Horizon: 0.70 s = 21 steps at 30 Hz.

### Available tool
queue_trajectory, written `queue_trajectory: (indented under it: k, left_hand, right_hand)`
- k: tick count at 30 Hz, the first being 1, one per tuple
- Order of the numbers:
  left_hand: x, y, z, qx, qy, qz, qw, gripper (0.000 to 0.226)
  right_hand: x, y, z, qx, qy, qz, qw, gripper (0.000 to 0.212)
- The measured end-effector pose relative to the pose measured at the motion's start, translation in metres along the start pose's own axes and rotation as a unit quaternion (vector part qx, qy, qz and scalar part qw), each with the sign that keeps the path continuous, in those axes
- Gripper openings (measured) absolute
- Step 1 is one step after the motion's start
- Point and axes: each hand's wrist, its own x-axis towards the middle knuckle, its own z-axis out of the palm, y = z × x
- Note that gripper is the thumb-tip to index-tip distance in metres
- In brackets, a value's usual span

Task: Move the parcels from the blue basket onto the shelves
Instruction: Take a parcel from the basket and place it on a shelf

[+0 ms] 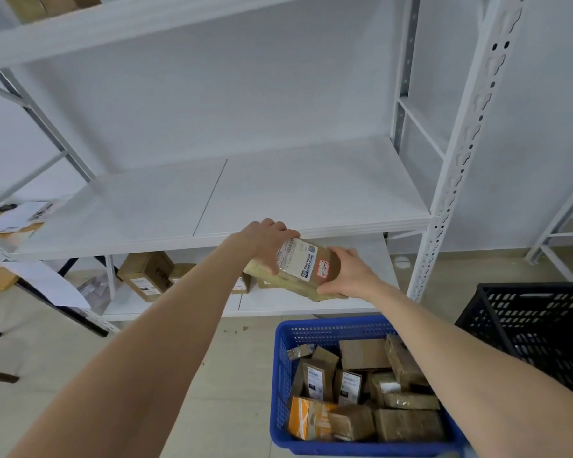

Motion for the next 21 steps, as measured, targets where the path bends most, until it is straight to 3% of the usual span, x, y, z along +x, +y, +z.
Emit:
queue_trajectory:
  k: [2, 3, 4, 6, 7, 8, 11, 13, 21]
  left_hand:
    - [-0.004, -0.008, 0.007, -0.057, 0.062, -0.019, 0.996, 0.097]
    - [-0.005, -0.011, 0.012, -0.141, 0.112, -0.049, 0.982, 0.096]
    - [-0.005, -0.013, 0.016, -0.267, 0.157, -0.095, 0.946, 0.093]
    - [-0.003, -0.018, 0.024, -0.529, 0.203, -0.173, 0.806, 0.081]
    - [-0.003, -0.02, 0.027, -0.605, 0.199, -0.193, 0.747, 0.074]
    - [-0.005, -0.023, 0.027, -0.64, 0.19, -0.201, 0.717, 0.066]
    - [-0.012, -0.039, 0.022, -0.677, 0.192, -0.202, 0.682, 0.045]
    - [-0.015, -0.049, 0.019, -0.689, 0.179, -0.193, 0.676, 0.037]
    - [-0.025, -0.071, 0.013, -0.67, 0.198, -0.159, 0.698, 0.041]
  right_hand:
    - [0.003, -0.004, 0.013, 0.016, 0.036, 0.033, 0.999, 0.088]
    - [0.004, -0.006, 0.02, 0.053, 0.055, 0.055, 0.996, 0.088]
    - [0.004, -0.011, 0.027, 0.11, 0.072, 0.077, 0.988, 0.09]
    - [0.005, -0.022, 0.04, 0.218, 0.093, 0.098, 0.966, 0.091]
    - [0.004, -0.028, 0.045, 0.254, 0.094, 0.1, 0.958, 0.088]
    - [0.003, -0.034, 0.05, 0.292, 0.087, 0.099, 0.947, 0.082]
    - [-0.001, -0.048, 0.061, 0.434, 0.061, 0.114, 0.891, 0.051]
    - [-0.003, -0.054, 0.065, 0.464, 0.071, 0.136, 0.872, 0.03]
    - [-0.003, -0.075, 0.086, 0.463, 0.1, 0.157, 0.866, 0.036]
